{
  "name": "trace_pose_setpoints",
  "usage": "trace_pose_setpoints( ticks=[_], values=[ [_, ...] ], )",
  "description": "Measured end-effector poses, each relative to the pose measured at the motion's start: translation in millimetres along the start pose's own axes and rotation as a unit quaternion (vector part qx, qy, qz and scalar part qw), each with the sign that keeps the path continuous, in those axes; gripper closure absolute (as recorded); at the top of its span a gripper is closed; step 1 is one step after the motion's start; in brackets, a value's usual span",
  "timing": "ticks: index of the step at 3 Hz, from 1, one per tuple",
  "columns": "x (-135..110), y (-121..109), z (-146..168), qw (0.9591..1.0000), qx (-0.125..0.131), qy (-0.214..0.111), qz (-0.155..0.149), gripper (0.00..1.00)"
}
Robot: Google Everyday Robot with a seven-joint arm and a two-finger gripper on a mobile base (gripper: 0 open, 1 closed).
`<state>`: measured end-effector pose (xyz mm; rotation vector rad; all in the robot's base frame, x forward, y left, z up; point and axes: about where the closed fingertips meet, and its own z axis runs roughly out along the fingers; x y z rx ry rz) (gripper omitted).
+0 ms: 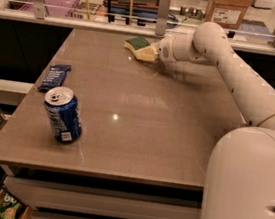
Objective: Move sponge near pepsi can
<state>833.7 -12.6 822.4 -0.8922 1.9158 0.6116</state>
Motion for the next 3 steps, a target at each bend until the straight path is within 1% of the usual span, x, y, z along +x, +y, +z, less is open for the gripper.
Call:
trace_pose_setpoints(
  ticks=[3],
  values=[
    [0.0,0.0,-0.1,1.0000,0.000,0.000,0.000,1.00]
  ],
)
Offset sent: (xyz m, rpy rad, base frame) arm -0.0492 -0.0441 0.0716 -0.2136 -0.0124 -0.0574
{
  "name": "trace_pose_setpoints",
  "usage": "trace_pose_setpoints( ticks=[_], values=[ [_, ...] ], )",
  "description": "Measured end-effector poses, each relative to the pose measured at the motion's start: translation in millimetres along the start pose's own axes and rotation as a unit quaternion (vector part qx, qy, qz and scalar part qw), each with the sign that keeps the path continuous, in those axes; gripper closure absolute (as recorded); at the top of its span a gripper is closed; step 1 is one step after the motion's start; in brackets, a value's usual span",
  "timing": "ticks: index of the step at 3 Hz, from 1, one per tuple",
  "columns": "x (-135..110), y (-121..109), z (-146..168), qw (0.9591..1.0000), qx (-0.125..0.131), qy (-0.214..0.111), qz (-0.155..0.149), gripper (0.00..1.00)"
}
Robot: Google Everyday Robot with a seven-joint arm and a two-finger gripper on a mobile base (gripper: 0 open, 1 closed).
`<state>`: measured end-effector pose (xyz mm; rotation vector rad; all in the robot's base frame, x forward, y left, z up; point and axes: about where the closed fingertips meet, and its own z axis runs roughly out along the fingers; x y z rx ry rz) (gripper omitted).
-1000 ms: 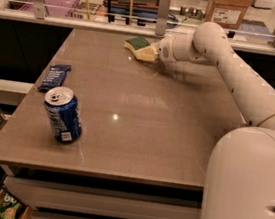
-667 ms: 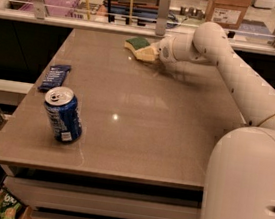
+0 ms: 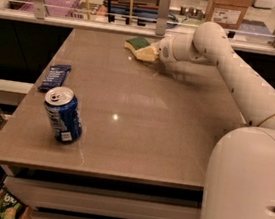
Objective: Move sponge near pepsi can
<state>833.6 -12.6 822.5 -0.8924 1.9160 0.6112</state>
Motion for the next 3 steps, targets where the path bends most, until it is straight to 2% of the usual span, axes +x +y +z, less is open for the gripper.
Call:
trace_pose_setpoints(
  ticks=[1,2,3],
  values=[
    [-11,7,-28,0.9992,0.022,0.029,-0.016,1.00],
    [-25,15,-61,0.9963,0.049,0.062,-0.035,1.00],
    [-31,21,-82,0.9936,0.063,0.081,-0.046,1.00]
  ],
)
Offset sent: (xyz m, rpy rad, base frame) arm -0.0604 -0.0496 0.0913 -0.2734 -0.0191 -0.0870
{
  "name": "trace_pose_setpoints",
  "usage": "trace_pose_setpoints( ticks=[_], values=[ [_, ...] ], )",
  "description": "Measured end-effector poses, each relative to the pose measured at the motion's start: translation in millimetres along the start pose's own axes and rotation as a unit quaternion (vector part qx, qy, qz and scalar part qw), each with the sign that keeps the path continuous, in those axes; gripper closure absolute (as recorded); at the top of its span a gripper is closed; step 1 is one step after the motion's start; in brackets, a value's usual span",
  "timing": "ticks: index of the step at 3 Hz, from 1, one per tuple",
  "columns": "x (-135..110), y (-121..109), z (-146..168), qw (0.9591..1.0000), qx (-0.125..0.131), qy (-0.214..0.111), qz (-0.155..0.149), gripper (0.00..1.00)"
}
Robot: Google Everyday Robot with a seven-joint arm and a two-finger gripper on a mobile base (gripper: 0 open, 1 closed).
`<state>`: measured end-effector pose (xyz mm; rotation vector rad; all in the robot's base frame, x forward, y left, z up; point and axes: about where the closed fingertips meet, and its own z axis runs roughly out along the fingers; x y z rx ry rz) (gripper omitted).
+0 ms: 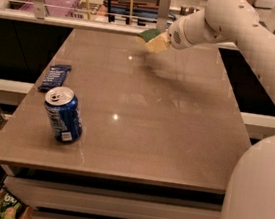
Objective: Move sponge near pepsi can
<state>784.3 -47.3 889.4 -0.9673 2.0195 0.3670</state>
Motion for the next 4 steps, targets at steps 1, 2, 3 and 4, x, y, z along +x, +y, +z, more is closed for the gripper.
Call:
trace_pose_setpoints(
  ticks=[1,2,3,4],
  values=[
    [1,3,-20,0.9999,-0.005,-0.002,-0.010,1.00],
    [7,4,-43,0.9992,-0.027,-0.018,-0.023,1.00],
    [15,6,-69,0.9980,-0.042,-0.033,-0.033,1.00],
    [25,12,-92,0.9968,-0.059,-0.035,-0.041,1.00]
  ],
)
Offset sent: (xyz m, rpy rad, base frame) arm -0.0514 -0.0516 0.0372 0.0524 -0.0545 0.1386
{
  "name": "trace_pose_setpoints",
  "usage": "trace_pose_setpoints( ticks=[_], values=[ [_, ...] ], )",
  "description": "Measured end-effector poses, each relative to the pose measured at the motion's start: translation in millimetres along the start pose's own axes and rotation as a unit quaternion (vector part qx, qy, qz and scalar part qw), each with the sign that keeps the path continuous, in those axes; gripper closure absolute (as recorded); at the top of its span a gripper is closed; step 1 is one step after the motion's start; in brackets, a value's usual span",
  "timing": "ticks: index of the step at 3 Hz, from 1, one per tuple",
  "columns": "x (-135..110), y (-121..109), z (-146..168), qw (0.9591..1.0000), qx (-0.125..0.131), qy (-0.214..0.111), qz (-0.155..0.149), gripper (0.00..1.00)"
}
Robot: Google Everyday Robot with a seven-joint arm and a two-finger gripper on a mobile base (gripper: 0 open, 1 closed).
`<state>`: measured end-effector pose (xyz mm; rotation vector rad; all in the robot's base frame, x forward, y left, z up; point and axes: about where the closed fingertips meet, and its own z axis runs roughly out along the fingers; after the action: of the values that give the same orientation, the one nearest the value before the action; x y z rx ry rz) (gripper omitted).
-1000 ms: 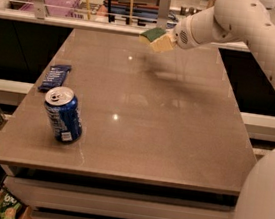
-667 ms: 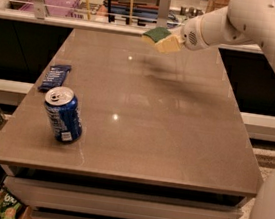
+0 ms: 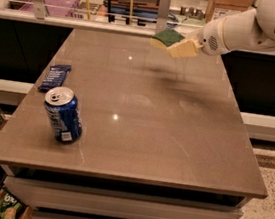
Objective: Move sponge near pepsi can
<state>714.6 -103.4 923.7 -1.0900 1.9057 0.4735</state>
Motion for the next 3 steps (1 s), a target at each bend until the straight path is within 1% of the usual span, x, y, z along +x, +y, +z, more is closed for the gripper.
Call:
trace_pose_setpoints(
  ticks=[1,2,3],
  values=[
    [8,16,-14,0.9998,-0.019,0.009,-0.006,1.00],
    [19,38,-23,0.9986,-0.048,0.018,-0.013,1.00],
    [33,58,-31,0.9964,-0.077,0.023,-0.024,1.00]
  ],
)
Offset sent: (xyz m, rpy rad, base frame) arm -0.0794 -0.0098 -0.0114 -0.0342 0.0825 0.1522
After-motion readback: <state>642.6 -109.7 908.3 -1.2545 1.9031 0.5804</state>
